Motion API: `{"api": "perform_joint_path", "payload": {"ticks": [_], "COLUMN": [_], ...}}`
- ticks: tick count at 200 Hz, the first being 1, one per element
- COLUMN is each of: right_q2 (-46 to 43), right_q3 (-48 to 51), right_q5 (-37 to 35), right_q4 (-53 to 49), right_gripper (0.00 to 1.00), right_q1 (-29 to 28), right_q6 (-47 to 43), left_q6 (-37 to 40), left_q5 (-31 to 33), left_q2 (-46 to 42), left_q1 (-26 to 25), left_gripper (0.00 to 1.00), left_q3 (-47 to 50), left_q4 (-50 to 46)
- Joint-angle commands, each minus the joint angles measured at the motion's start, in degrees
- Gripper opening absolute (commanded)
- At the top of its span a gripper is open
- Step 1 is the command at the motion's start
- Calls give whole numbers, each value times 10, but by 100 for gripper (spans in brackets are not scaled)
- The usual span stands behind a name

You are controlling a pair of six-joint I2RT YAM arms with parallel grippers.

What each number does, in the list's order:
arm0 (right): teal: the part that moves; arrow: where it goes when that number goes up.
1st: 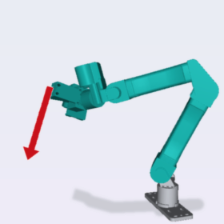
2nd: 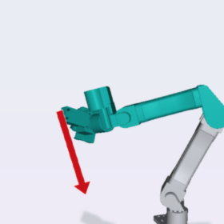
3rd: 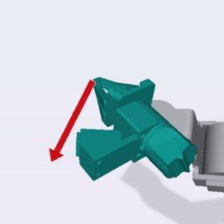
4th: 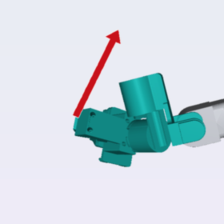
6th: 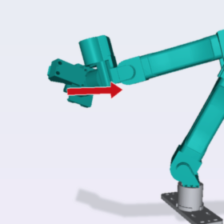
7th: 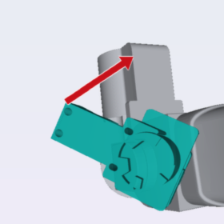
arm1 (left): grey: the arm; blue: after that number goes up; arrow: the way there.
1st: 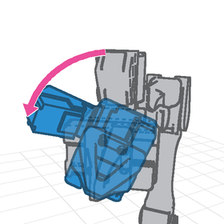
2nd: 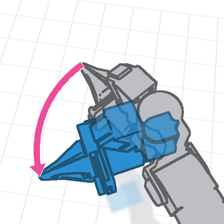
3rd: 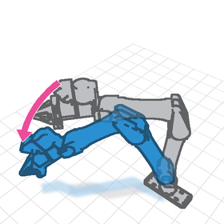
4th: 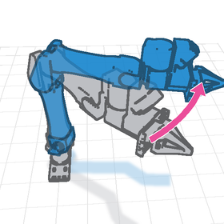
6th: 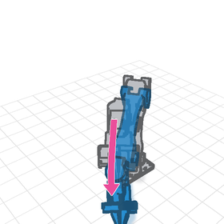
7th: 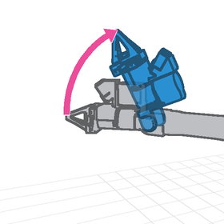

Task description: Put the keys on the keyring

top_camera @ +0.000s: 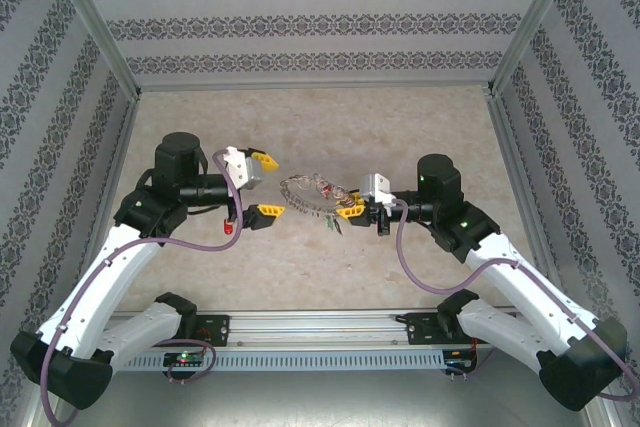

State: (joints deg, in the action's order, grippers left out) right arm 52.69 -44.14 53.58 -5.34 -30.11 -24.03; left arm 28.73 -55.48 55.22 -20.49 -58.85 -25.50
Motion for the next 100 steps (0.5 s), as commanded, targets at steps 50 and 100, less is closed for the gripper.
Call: {"api": "perform_joint_path", "payload": {"ticks": [50, 100], "right_q2": [35, 55], "right_q3": [-66, -72], "right_q5": [123, 122], "right_q4": [75, 86], "right_gripper": [0, 0], "right_q1": [5, 5], "right_q6": [35, 45], "left_q6": [-21, -22], "left_q5": [-93, -100], "left_q2": [-27, -31], "left_q1": [7, 7], "left_gripper": [72, 40], "left_q3": [24, 25], "left_q4": [65, 75]}}
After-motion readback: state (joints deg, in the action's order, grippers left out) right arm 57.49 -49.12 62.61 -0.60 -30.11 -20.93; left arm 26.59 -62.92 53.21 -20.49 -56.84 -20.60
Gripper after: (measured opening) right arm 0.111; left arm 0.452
